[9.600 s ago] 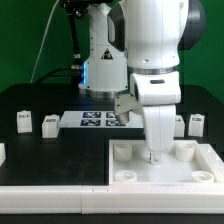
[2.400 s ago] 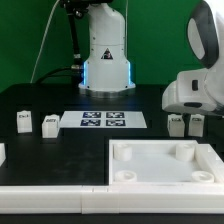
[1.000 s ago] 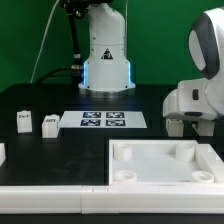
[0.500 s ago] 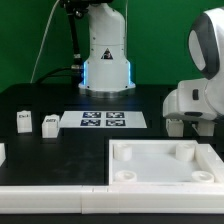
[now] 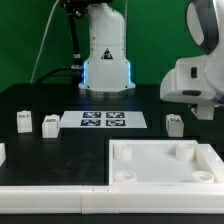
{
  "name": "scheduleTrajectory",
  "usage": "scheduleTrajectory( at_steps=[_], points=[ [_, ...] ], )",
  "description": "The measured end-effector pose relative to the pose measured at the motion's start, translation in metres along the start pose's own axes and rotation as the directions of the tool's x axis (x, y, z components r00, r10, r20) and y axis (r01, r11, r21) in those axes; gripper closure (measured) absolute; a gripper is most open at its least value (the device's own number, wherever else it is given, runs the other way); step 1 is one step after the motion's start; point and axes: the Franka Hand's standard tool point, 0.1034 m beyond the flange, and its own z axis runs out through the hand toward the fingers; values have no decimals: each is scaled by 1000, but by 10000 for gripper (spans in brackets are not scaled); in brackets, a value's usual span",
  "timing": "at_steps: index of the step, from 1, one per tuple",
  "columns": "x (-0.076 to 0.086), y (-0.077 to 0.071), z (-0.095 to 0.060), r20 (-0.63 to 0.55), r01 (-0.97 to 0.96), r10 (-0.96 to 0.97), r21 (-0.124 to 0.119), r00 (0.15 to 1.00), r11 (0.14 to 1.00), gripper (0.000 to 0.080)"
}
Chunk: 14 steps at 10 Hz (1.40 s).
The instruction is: Assemble one leg
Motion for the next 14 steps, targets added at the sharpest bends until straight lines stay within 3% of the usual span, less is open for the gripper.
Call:
scheduleTrajectory(
  at_steps=[2, 3, 5, 8, 11, 12, 14],
  points=[
    [0, -2, 0, -5, 4, -4, -2, 1000, 1000, 515],
    [8, -6, -5, -89, 8, -7, 13, 996, 1000, 515],
    [8, -9, -7, -234, 18, -10, 34, 972, 999, 514],
    [14, -4, -14, -421, 48, -26, 41, 907, 998, 514],
    [14, 5, -28, -612, 88, -48, 35, 789, 996, 514],
    [12, 8, -39, -679, 107, -57, 31, 732, 994, 514],
    [7, 25, -54, -774, 148, -81, 17, 629, 989, 514]
  ],
)
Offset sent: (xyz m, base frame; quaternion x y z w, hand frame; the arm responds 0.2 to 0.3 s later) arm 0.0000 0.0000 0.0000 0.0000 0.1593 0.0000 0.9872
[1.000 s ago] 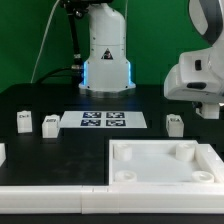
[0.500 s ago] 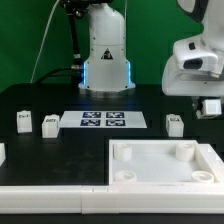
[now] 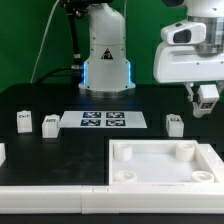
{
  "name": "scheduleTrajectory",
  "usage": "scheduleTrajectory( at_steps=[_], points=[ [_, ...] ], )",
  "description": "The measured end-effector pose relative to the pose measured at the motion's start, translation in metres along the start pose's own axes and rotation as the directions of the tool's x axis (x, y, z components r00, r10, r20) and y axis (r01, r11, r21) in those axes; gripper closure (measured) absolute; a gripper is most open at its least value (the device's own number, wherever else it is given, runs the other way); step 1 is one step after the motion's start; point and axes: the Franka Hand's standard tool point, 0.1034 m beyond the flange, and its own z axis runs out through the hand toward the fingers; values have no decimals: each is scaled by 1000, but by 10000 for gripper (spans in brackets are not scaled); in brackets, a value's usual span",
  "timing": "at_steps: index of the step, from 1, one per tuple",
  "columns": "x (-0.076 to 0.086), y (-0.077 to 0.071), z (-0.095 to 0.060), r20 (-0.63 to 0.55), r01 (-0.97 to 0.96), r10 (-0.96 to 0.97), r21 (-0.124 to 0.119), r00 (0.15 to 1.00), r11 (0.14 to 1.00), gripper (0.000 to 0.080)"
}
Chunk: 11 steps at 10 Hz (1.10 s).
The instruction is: Assemble one leg
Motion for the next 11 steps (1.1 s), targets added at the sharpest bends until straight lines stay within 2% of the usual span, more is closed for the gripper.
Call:
scheduleTrajectory(
  at_steps=[1, 2, 3, 4, 9, 11],
  points=[
    [2, 16, -5, -71, 1, 0, 8, 997, 1000, 514],
    [1, 30, -7, -33, 9, -9, -4, 999, 1000, 514],
    [17, 46, -16, -46, 21, -21, -2, 999, 1000, 514],
    [25, 56, -22, -63, 20, -20, -3, 998, 1000, 514],
    [24, 54, -18, -58, 29, -29, -3, 998, 1000, 514],
    [70, 47, -22, -79, 54, -53, 9, 995, 999, 514]
  ],
)
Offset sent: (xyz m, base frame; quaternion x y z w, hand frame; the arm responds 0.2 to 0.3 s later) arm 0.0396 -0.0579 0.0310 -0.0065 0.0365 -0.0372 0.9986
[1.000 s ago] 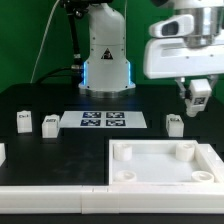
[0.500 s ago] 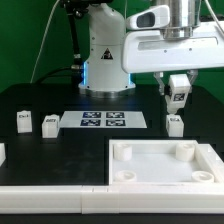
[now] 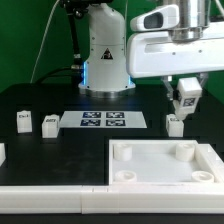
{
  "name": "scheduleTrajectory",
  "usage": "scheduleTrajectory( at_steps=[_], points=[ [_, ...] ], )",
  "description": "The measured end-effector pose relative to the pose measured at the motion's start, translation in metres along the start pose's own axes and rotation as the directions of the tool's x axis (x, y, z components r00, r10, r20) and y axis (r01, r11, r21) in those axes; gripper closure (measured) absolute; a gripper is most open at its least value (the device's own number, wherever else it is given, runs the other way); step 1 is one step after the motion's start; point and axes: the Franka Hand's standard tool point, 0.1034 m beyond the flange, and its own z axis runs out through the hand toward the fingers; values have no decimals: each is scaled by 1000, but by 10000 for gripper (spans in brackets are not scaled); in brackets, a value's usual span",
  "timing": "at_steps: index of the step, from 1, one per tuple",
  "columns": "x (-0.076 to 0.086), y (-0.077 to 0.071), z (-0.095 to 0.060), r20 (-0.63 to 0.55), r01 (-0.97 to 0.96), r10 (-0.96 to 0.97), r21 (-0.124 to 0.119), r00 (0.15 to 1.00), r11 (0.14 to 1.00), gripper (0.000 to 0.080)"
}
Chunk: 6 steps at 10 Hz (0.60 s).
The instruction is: Assemble one leg
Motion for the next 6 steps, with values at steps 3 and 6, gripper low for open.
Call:
scheduleTrajectory(
  at_steps=[3, 6],
  points=[
    [53, 0, 1, -40, 1, 0, 17, 999, 1000, 514],
    [80, 8, 2, -69, 25, -23, 18, 997, 1000, 514]
  ],
)
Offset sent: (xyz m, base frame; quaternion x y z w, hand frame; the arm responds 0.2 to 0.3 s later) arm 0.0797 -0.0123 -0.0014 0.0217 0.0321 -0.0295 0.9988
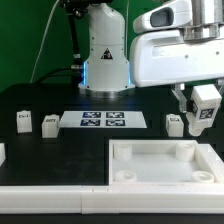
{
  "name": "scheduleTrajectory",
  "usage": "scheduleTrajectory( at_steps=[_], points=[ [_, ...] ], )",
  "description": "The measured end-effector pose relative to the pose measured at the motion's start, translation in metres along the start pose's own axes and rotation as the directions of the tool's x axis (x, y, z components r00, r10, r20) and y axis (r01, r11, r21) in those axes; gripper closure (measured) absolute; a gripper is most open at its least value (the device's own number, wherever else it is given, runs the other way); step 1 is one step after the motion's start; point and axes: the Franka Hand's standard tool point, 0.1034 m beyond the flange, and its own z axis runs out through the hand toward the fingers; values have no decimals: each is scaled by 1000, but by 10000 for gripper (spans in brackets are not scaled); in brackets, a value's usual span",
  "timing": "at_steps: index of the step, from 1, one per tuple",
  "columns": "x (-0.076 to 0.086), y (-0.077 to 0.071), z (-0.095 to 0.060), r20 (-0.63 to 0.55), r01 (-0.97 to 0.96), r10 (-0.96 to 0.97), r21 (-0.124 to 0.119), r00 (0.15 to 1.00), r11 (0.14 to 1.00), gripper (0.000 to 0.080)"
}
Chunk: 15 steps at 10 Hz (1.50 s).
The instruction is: Assemble one leg
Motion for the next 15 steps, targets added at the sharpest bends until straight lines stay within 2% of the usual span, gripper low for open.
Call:
scheduleTrajectory(
  at_steps=[4, 5, 6, 11, 12, 13, 15],
  points=[
    [4, 0, 0, -56, 0, 0, 0, 998, 1000, 514],
    [12, 1, -3, -188, 1, -1, 2, 982, 1000, 514],
    [2, 3, 4, -187, 9, -9, -3, 982, 1000, 514],
    [16, 6, 17, -220, 20, -20, -2, 975, 1000, 514],
    [22, 7, 16, -289, 20, -20, -3, 957, 1000, 514],
    [19, 7, 21, -295, 20, -20, -3, 955, 1000, 513],
    [22, 8, 22, -323, 18, -19, -3, 946, 1000, 513]
  ],
)
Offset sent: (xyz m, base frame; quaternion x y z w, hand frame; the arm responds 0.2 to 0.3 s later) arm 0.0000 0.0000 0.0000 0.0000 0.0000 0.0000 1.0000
